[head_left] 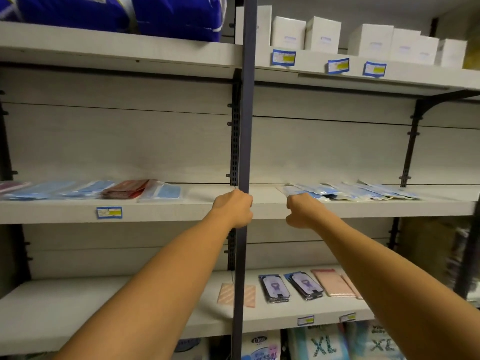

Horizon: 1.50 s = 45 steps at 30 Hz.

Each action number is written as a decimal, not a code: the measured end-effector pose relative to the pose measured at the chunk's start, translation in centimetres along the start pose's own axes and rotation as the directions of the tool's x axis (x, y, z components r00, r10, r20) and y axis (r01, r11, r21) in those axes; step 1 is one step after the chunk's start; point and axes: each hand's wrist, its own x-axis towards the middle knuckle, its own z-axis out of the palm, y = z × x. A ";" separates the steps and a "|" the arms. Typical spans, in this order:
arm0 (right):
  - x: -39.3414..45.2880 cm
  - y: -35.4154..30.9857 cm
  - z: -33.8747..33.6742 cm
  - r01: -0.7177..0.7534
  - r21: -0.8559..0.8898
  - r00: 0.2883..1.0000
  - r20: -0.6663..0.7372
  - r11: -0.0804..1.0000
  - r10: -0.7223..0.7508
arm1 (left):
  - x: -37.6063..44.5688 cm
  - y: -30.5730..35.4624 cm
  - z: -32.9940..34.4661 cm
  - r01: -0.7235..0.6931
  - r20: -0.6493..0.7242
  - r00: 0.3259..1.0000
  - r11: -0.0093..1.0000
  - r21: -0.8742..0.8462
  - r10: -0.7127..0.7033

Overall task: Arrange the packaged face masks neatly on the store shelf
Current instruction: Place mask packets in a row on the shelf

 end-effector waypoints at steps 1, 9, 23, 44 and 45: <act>0.0 0.9 0.0 -0.009 -0.002 1.000 0.005 1.000 0.009 | 0.4 0.7 0.2 -0.006 0.005 1.000 0.999 -0.039 0.006; 1.5 7.8 1.4 -0.074 -0.025 0.997 0.016 0.997 0.074 | 6.6 6.2 1.7 -0.040 -0.021 0.999 0.980 -0.195 0.037; 11.1 24.0 -0.7 -0.304 -0.069 0.951 -0.077 0.950 0.298 | 22.2 10.5 5.2 0.087 0.019 0.996 0.981 -0.172 -0.085; 23.6 24.6 2.3 -0.391 0.344 0.879 0.414 0.854 0.236 | 31.6 14.8 6.7 0.626 0.599 0.680 0.760 -0.173 -0.423; 23.8 24.5 2.3 -0.412 0.342 0.858 0.457 0.845 0.233 | 31.6 15.0 6.8 0.623 0.600 0.684 0.759 -0.187 -0.414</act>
